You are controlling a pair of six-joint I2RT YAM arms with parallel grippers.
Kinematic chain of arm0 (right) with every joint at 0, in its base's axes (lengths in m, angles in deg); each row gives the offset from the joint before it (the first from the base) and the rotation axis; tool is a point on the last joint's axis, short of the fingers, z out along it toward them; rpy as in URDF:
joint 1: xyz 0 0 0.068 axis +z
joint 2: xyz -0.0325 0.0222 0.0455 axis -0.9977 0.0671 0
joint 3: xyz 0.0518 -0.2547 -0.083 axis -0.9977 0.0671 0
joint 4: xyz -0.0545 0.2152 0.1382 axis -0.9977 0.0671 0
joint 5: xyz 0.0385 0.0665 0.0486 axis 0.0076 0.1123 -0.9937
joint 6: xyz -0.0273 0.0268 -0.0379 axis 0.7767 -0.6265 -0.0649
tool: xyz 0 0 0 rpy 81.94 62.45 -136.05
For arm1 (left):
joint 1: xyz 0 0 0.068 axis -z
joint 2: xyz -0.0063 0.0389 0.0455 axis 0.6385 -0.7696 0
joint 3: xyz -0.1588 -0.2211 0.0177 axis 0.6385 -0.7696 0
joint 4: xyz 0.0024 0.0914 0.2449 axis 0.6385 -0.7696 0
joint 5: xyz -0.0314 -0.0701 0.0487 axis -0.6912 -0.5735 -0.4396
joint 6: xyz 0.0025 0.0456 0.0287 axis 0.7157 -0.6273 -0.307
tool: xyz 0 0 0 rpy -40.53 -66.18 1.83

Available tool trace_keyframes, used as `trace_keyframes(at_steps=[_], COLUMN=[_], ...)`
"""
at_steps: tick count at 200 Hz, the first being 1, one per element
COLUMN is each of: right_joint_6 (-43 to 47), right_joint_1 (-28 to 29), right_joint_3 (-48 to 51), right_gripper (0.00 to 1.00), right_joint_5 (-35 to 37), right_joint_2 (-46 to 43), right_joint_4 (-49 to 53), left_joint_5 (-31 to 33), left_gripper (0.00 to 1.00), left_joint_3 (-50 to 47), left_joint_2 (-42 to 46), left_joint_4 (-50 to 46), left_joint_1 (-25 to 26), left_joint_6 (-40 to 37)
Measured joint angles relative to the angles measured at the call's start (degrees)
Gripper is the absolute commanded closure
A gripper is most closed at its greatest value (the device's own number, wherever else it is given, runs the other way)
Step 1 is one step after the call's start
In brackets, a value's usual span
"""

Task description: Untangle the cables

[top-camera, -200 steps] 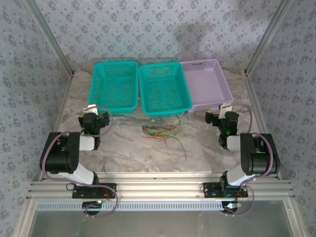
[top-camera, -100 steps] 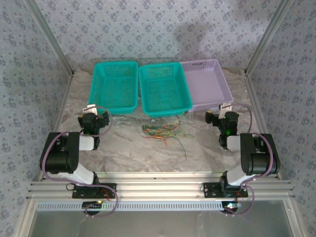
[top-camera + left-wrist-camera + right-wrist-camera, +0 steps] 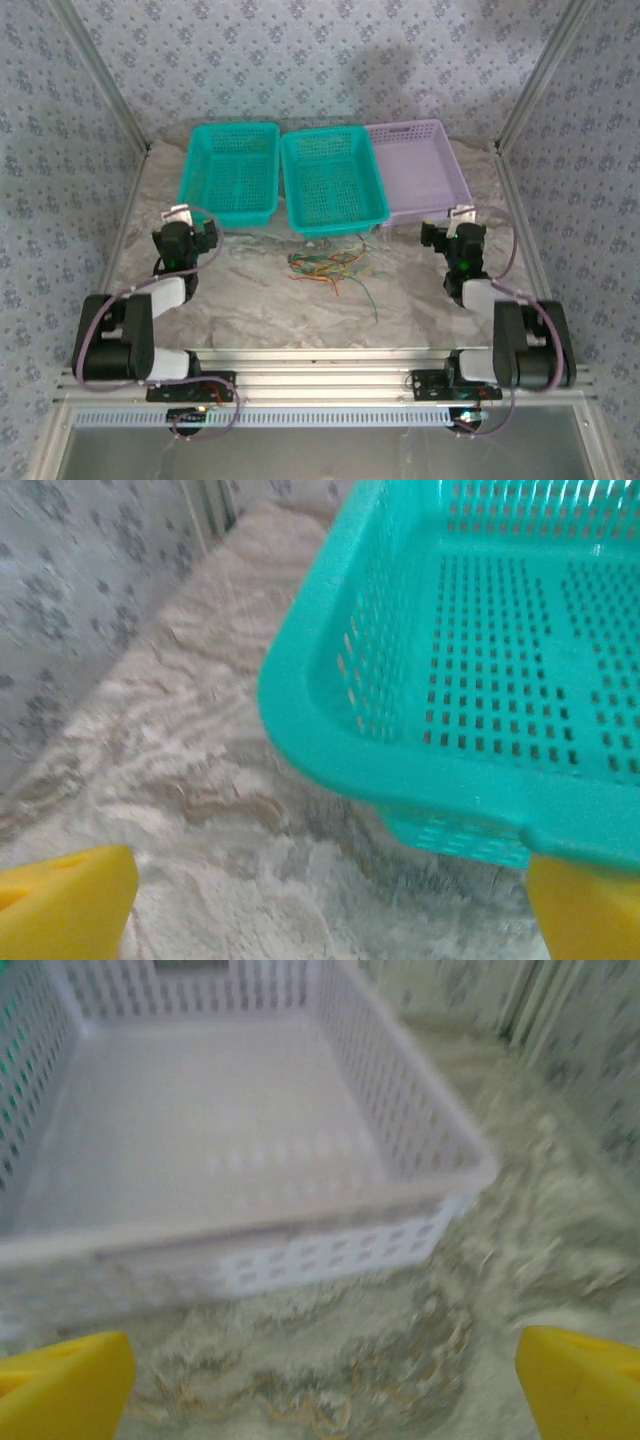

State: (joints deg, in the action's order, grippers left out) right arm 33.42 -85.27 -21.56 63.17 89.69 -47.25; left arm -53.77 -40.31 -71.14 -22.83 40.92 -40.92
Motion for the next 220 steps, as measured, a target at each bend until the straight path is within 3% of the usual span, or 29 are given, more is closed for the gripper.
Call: trace_keyframes(at_steps=[32, 54, 72, 92, 113, 168, 197, 220], right_joint_6=[-8.83, -21.07, -27.74, -30.95, -31.28, -30.82, -31.71, -32.35], right_joint_1=[1.73, 1.4, -0.17, -0.33, 3.13, 28.85, 38.03, 42.16], right_joint_3=[-7.76, -14.91, -14.69, -13.62, -14.62, -14.78, -12.83, -11.8], right_gripper=[0.0, 0.0, 0.0, 0.0, 0.0, 0.0, 0.0, 0.0], right_joint_5=[2.91, 2.8, -0.48, -3.72, -7.41, -5.66, -4.98, -5.03], right_joint_2=[-14.82, -21.51, -27.02, -29.92, -28.57, -24.04, -19.61, -13.44], right_joint_4=[15.17, 26.97, 30.56, 34.23, 39.28, 49.96, 49.48, 48.22], left_joint_5=[1.79, 1.75, 1.79, 0.61, -3.87, -8.15, -9.35, -9.88], left_gripper=[0.0, 0.0, 0.0, 0.0, 0.01, 0.01, 0.01, 0.01], left_joint_3=[6.27, 12.7, 17.84, 21.11, 21.14, 20.41, 18.86, 18.67], left_joint_2=[10.08, 13.42, 14.47, 15.63, 17.62, 25.77, 22.82, 16.83], left_joint_4=[-13.16, -25.29, -36.22, -47.58, -54.55, -64.06, -65.26, -65.07], left_joint_1=[0.42, 0.76, 0.79, -0.04, -0.26, 17.38, 26.67, 32.44], left_joint_6=[8.22, 18.36, 26.88, 35.87, 39.34, 40.24, 42.05, 43.01])
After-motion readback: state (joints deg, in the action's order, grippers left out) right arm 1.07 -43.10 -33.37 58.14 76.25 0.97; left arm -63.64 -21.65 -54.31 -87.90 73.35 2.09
